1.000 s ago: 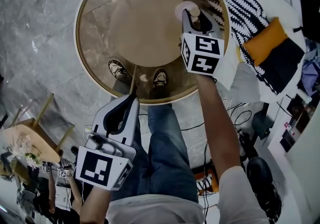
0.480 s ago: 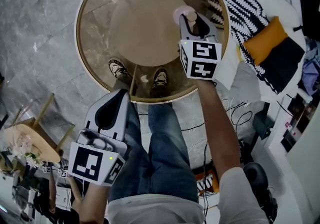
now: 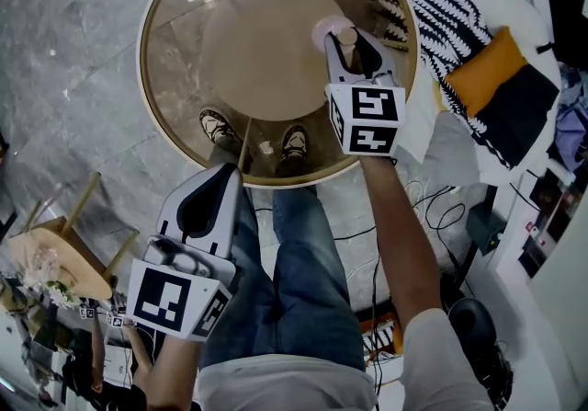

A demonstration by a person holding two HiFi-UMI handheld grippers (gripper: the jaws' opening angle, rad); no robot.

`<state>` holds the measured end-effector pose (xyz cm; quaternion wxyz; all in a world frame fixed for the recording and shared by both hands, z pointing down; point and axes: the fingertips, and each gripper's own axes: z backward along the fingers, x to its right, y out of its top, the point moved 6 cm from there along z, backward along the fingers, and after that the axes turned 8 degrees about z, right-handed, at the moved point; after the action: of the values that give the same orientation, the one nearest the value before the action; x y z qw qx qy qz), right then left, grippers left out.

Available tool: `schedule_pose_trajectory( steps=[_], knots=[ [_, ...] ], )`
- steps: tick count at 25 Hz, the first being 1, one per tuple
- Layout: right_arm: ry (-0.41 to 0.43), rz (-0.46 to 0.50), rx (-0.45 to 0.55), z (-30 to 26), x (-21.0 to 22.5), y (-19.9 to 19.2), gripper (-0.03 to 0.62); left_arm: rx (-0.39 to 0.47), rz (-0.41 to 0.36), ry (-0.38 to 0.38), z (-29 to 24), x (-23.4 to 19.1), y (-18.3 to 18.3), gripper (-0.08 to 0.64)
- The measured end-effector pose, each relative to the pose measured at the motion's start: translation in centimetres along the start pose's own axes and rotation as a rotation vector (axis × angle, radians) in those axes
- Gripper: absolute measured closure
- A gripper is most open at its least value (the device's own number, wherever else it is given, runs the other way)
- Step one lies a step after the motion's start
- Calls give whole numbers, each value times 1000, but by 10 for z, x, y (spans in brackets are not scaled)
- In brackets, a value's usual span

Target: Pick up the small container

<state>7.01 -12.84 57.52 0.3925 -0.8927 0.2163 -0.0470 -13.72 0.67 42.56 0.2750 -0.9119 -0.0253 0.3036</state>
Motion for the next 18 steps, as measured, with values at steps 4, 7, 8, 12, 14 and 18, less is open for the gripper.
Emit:
schedule_pose_trajectory(
  steps=[4,7,8,12,14,18],
  knots=[
    [13,4,2,7,-4,0,445,6,-5,-2,3,2,0,541],
    [26,4,5,11,-7,0,445,12,-7,-4,6,5,0,541],
    [30,5,7,13,-8,1,445,13,-8,-4,6,6,0,541],
    [45,10,15,20,-11,3,445,21,-9,-5,9,10,0,541],
    [52,14,15,23,-13,3,445,22,-10,-4,10,11,0,541],
    [64,25,13,28,-16,2,445,21,-12,-7,11,12,-1,541]
  ],
)
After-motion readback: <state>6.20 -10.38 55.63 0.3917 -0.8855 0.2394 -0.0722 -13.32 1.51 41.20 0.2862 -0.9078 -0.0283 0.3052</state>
